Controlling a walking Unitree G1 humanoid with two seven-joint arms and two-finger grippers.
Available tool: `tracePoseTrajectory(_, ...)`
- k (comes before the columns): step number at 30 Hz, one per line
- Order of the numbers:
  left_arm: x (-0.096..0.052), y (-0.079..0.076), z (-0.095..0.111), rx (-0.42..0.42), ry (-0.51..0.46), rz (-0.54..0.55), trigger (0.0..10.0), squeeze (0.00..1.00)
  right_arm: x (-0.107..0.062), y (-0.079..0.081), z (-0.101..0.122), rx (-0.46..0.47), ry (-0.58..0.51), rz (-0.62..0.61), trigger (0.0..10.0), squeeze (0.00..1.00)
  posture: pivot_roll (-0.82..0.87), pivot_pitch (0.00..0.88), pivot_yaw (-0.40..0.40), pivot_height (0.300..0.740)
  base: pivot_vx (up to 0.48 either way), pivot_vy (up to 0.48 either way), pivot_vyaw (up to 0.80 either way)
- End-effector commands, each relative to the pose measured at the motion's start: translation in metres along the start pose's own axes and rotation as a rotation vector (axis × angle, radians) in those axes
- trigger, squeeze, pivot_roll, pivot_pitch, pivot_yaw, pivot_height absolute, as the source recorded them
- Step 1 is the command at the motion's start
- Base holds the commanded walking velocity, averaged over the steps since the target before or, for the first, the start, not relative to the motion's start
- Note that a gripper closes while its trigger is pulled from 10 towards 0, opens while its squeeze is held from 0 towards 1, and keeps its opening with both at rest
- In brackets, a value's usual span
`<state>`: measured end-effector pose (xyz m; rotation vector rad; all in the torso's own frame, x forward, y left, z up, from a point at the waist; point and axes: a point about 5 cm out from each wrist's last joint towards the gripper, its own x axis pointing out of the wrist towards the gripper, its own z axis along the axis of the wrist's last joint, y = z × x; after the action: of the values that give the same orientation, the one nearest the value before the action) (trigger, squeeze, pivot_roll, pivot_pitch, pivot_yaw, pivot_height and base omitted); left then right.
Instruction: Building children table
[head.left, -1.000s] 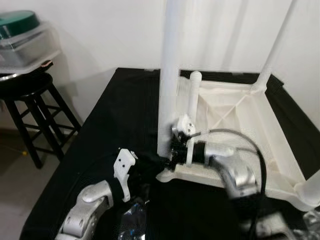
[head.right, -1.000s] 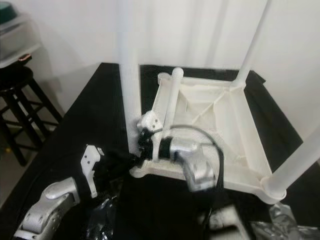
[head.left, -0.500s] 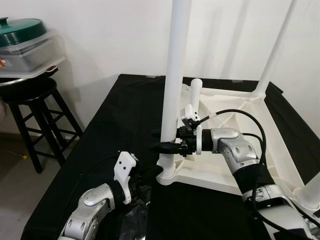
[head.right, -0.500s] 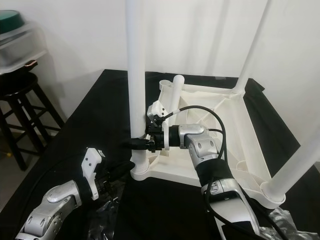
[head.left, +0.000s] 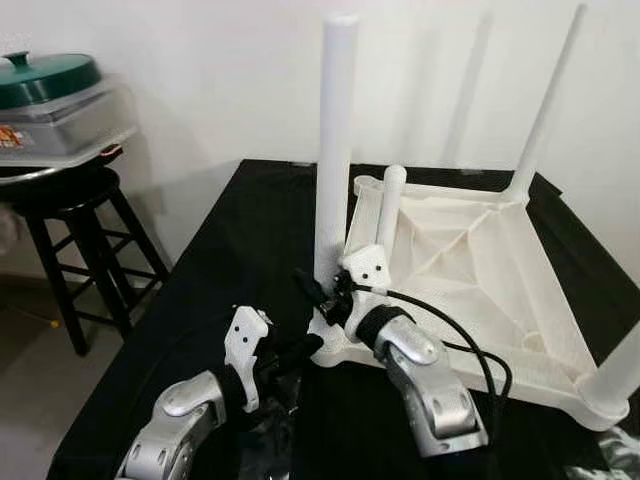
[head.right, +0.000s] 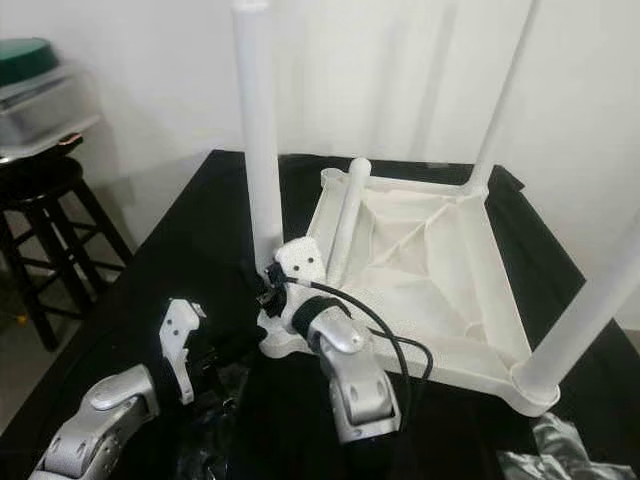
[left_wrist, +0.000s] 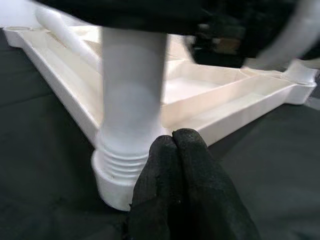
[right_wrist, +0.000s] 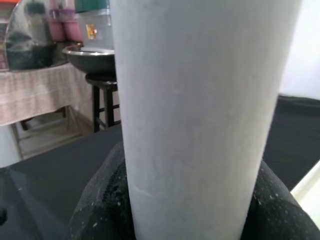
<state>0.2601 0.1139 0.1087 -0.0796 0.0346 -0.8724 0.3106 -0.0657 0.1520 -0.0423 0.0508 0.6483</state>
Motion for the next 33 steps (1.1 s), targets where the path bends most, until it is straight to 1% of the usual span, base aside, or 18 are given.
tracePoseTrajectory(1, -0.001, 0.002, 0.0, 0.003, 0.01, -0.007, 10.0, 0.0, -0.005, -0.005, -0.048, 0.112, 0.223, -0.015, 0.0, 0.0, -0.06, 0.0, -0.005, 0.74, 0.0, 0.0, 0.0)
tracePoseTrajectory(3, -0.001, 0.002, 0.0, 0.003, 0.01, -0.007, 10.0, 0.0, -0.005, -0.005, -0.048, 0.112, 0.223, -0.015, 0.0, 0.0, -0.06, 0.0, -0.005, 0.74, 0.0, 0.0, 0.0)
tracePoseTrajectory(4, -0.002, 0.003, 0.001, 0.002, 0.003, 0.013, 10.0, 0.0, -0.008, -0.003, -0.046, 0.139, 0.215, -0.009, 10.0, 0.03, -0.07, 0.0, 0.003, 0.74, 0.0, 0.0, 0.0)
tracePoseTrajectory(7, -0.003, 0.004, 0.002, 0.002, -0.005, 0.025, 10.0, 0.0, -0.011, -0.007, -0.042, 0.168, 0.194, -0.016, 10.0, 0.03, -0.07, 0.0, 0.002, 0.74, 0.0, 0.0, 0.0)
tracePoseTrajectory(8, -0.002, 0.004, 0.002, 0.001, -0.003, 0.02, 10.0, 0.0, -0.011, -0.004, -0.04, 0.2, 0.186, 0.082, 10.0, 1.0, -0.06, 0.0, 0.002, 0.74, 0.0, 0.0, 0.0)
tracePoseTrajectory(9, -0.001, 0.004, 0.002, 0.0, -0.001, 0.015, 10.0, 0.0, -0.011, 0.001, -0.037, 0.218, 0.178, 0.152, 10.0, 1.0, -0.06, 0.0, 0.002, 0.74, 0.0, 0.0, 0.0)
tracePoseTrajectory(11, 0.0, 0.004, 0.002, -0.002, 0.001, 0.009, 10.0, 0.0, -0.014, 0.004, -0.022, 0.155, 0.137, 0.309, 10.0, 1.0, -0.06, 0.0, 0.004, 0.74, 0.0, 0.0, 0.0)
tracePoseTrajectory(13, 0.001, 0.005, 0.001, -0.004, 0.001, 0.008, 10.0, 0.0, -0.015, -0.004, -0.008, 0.113, 0.08, 0.4, 10.0, 1.0, -0.06, 0.0, 0.009, 0.74, 0.0, 0.0, 0.0)
tracePoseTrajectory(14, 0.001, 0.005, 0.001, -0.006, 0.0, 0.008, 10.0, 0.0, -0.014, -0.011, -0.002, 0.115, 0.049, 0.446, 10.0, 0.7, -0.06, 0.0, 0.008, 0.74, 0.0, 0.0, 0.0)
tracePoseTrajectory(15, 0.002, 0.005, 0.001, -0.007, 0.0, 0.007, 10.0, 0.0, -0.013, -0.017, 0.002, 0.113, 0.031, 0.486, 10.0, 0.0, -0.06, 0.0, 0.009, 0.74, 0.0, 0.0, 0.0)
tracePoseTrajectory(21, 0.002, 0.005, 0.0, -0.009, 0.001, 0.005, 10.0, 0.0, -0.008, -0.036, 0.018, 0.006, 0.065, 0.689, 10.0, 0.0, -0.05, 0.0, 0.007, 0.74, 0.0, 0.0, 0.0)
tracePoseTrajectory(23, 0.003, 0.006, 0.0, -0.009, 0.003, 0.003, 10.0, 0.0, 0.002, -0.047, 0.024, -0.006, 0.08, 0.687, 10.0, 0.0, -0.04, 0.0, 0.003, 0.74, 0.0, 0.0, 0.0)
tracePoseTrajectory(27, 0.002, 0.006, -0.001, -0.007, 0.005, 0.004, 10.0, 0.0, 0.007, -0.052, 0.03, 0.013, 0.075, 0.693, 10.0, 0.0, -0.04, 0.0, 0.002, 0.74, 0.0, 0.0, 0.0)
tracePoseTrajectory(28, 0.002, 0.006, -0.001, -0.007, 0.005, 0.006, 10.0, 0.0, 0.007, -0.053, 0.033, 0.036, 0.074, 0.726, 7.0, 0.0, -0.03, 0.0, 0.0, 0.74, 0.0, 0.0, 0.0)
tracePoseTrajectory(29, 0.002, 0.006, -0.001, -0.007, 0.005, 0.006, 10.0, 0.0, 0.007, -0.053, 0.033, 0.036, 0.074, 0.726, 7.0, 0.0, -0.03, 0.0, 0.0, 0.74, 0.0, 0.0, 0.0)
tracePoseTrajectory(30, 0.002, 0.006, -0.001, -0.007, 0.005, 0.007, 10.0, 0.0, 0.006, -0.055, 0.035, 0.069, 0.07, 0.786, 0.9, 0.0, -0.03, 0.0, 0.0, 0.74, 0.0, 0.0, 0.0)
tracePoseTrajectory(31, 0.002, 0.006, -0.001, -0.008, 0.005, 0.007, 10.0, 0.0, 0.004, -0.055, 0.035, 0.085, 0.07, 0.815, 0.0, 0.0, -0.03, 0.0, 0.001, 0.74, 0.0, 0.0, 0.0)
tracePoseTrajectory(33, 0.002, 0.006, -0.001, -0.008, 0.005, 0.006, 10.0, 0.0, 0.003, -0.056, 0.034, 0.086, 0.071, 0.833, 0.0, 0.0, -0.03, 0.0, 0.0, 0.74, 0.0, 0.0, 0.0)
